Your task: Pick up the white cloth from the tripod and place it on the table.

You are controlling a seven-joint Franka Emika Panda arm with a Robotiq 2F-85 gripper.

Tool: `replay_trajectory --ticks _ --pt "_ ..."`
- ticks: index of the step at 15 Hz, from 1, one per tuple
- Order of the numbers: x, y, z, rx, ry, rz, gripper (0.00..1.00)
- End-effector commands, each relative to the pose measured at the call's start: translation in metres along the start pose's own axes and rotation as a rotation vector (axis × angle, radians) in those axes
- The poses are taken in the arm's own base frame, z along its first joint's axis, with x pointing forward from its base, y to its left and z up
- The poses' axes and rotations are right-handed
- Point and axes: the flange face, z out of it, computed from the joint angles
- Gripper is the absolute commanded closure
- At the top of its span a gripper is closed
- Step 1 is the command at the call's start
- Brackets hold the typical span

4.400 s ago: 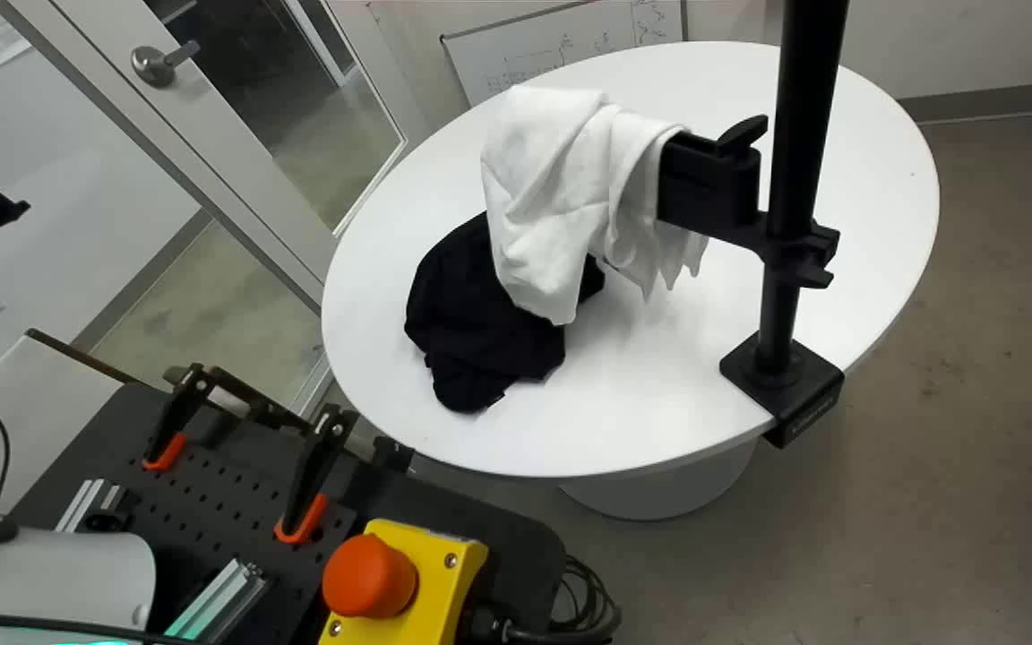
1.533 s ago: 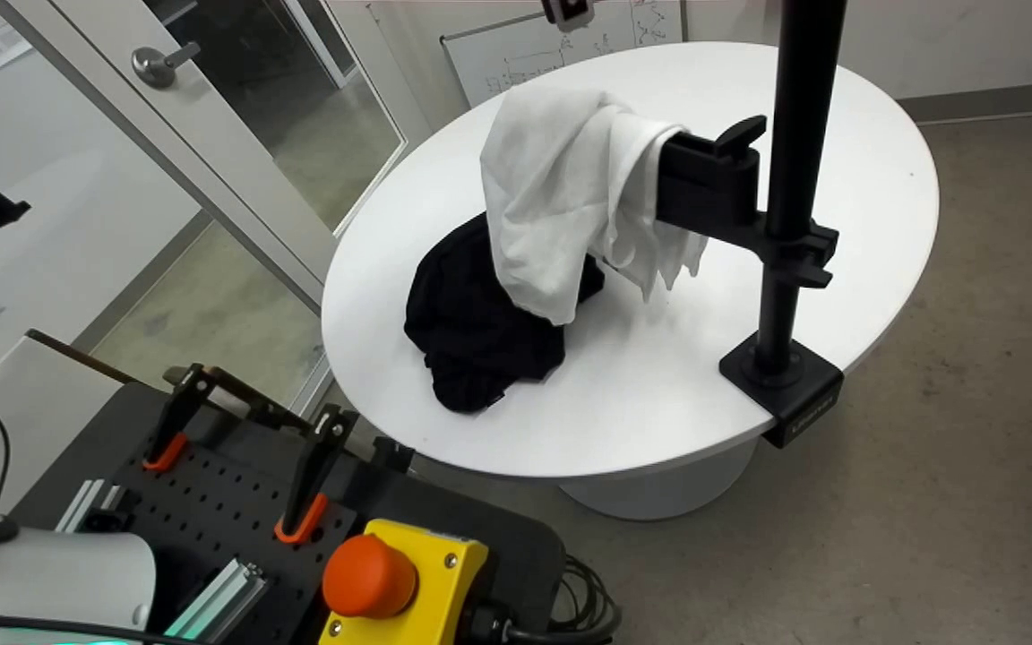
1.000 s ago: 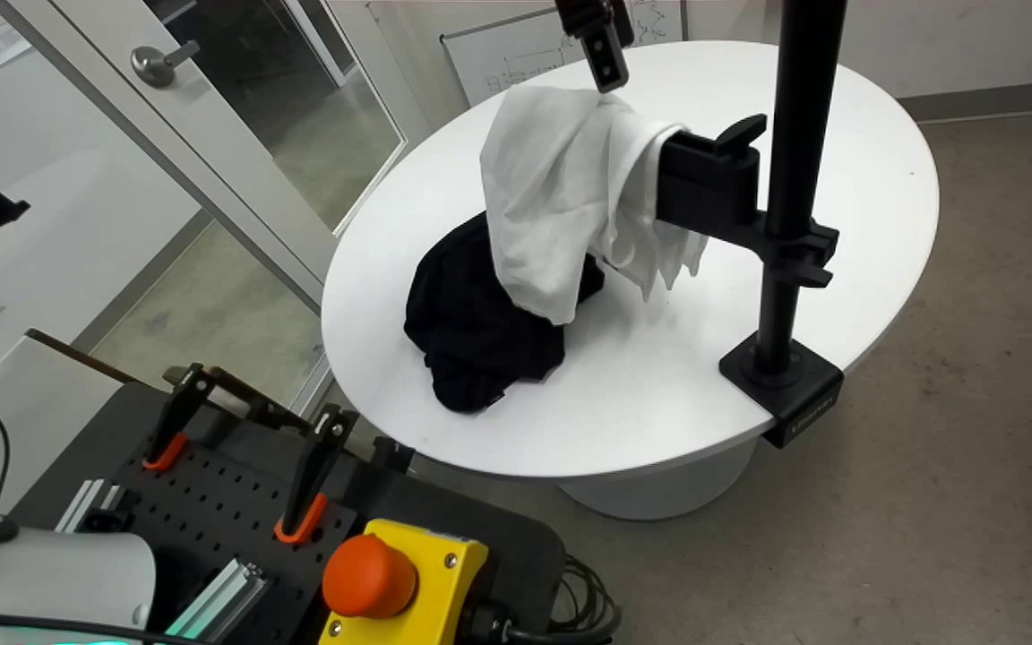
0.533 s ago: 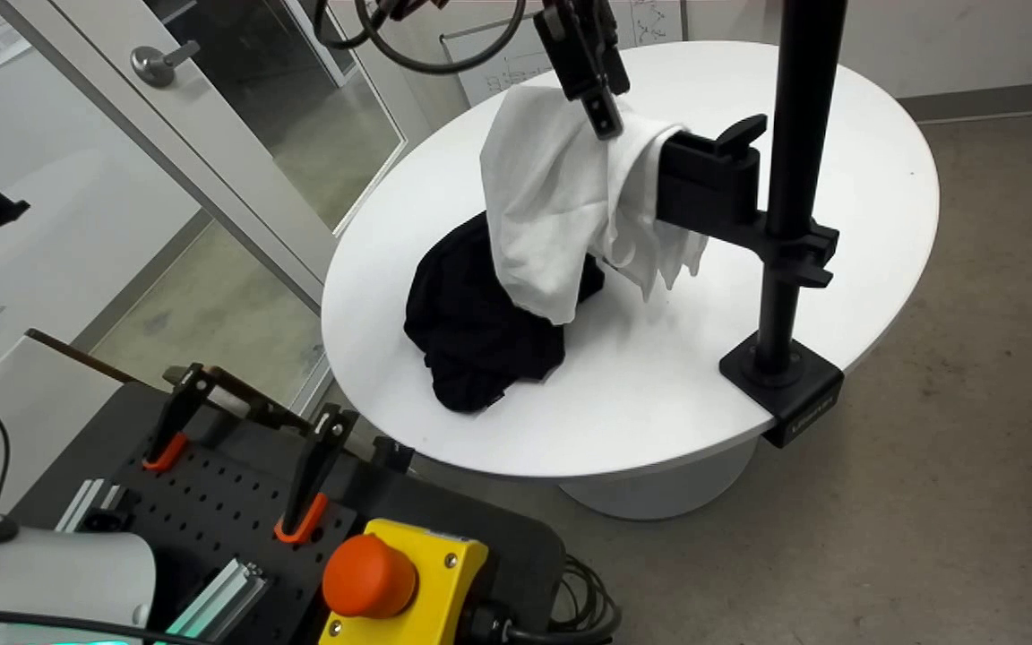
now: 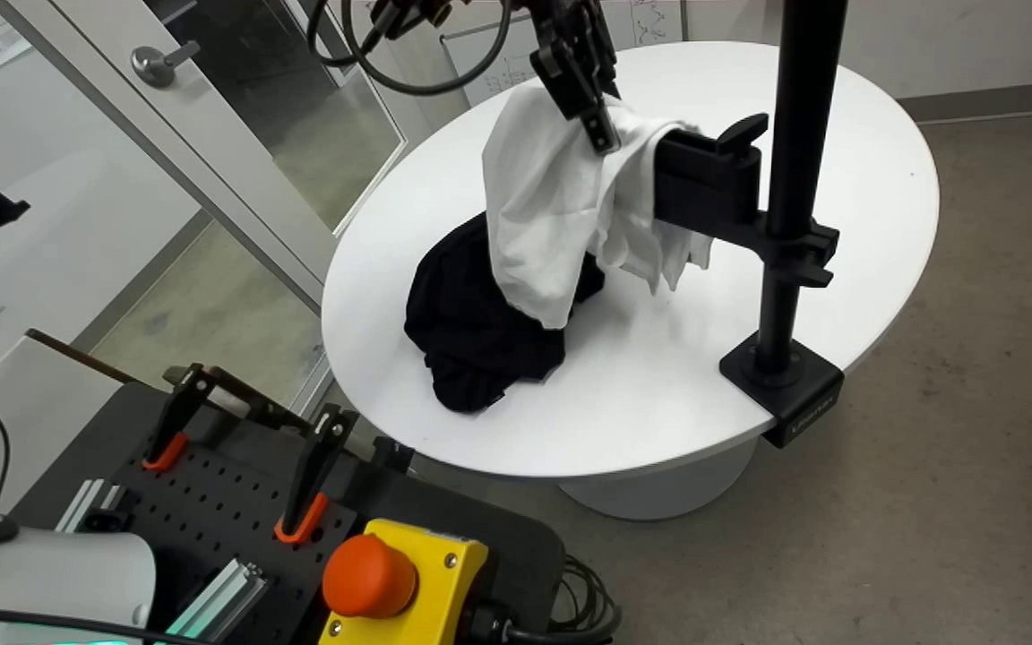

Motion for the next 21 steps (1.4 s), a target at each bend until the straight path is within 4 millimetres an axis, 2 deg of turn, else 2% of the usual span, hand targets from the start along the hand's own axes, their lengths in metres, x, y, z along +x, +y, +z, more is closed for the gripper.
replay_trajectory --ticks 1,17,18,20,21 --pt "-0.002 -0.007 -0.003 0.018 0.025 0.005 0.79" --pt "-0.007 -0.009 -0.027 0.03 -0.013 0.064 0.83" --pt "-0.007 -0.009 -0.029 0.031 -0.013 0.063 0.62" --pt "-0.006 -0.01 -0.032 0.034 -0.015 0.07 0.65" --pt "-0.006 -0.01 -0.033 0.035 -0.016 0.072 0.62"
